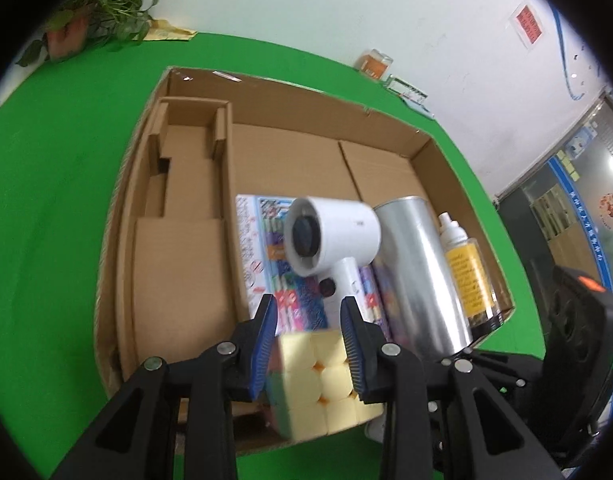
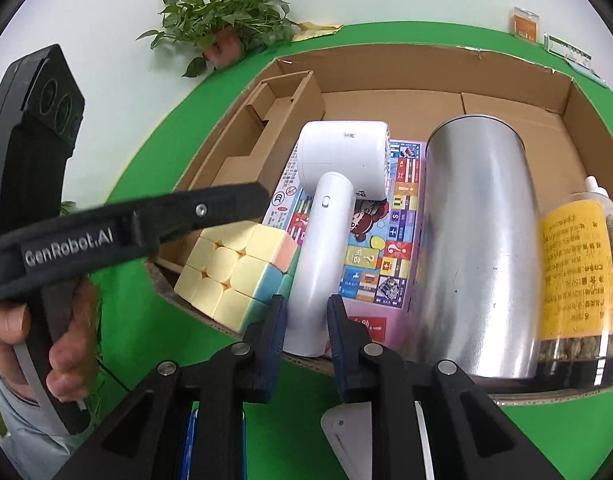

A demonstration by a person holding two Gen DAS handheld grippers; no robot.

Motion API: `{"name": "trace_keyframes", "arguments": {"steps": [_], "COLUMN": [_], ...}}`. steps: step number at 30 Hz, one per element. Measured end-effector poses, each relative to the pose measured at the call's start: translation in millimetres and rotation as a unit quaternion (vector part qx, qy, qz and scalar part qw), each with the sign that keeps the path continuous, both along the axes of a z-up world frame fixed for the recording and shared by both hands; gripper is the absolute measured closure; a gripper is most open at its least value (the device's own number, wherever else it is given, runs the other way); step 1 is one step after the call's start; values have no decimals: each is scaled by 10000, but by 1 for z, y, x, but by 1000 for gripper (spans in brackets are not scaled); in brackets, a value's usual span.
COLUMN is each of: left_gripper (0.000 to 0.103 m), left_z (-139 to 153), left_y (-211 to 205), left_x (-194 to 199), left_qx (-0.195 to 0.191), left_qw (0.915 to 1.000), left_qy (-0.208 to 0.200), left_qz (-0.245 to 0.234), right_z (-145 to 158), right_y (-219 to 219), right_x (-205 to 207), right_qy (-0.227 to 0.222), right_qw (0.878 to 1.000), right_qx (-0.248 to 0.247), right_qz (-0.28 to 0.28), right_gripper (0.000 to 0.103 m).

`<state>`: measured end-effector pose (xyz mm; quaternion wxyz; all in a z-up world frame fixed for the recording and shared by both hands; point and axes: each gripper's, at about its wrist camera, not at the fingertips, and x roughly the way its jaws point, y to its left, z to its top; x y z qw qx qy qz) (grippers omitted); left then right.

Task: Organize rigid objects
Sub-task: 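Lift the hair dryer and lower it upright into the box beside the cube, then open both grippers and withdraw them from the hair dryer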

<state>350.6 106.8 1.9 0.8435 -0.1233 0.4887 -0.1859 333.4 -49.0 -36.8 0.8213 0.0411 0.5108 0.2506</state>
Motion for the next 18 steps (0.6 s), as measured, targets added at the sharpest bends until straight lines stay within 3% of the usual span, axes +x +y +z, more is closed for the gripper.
{"name": "trace_keyframes", "arguments": {"steps": [11, 18], "left_gripper": [71, 71], "left_z": [1, -1], "left_y": [3, 6], "left_x": [-30, -39], "left_qx": [47, -64], "left_qw": [9998, 9988], "left_qy": [110, 242], "left_qz": [185, 418], "right_z": [-1, 0], "right_y": [-5, -3], "right_x": [1, -3], "right_qy": [113, 28], "right_qw": [9998, 9999], "right_qx": [187, 52], "right_qz": [21, 114], "right_gripper": [81, 81]}}
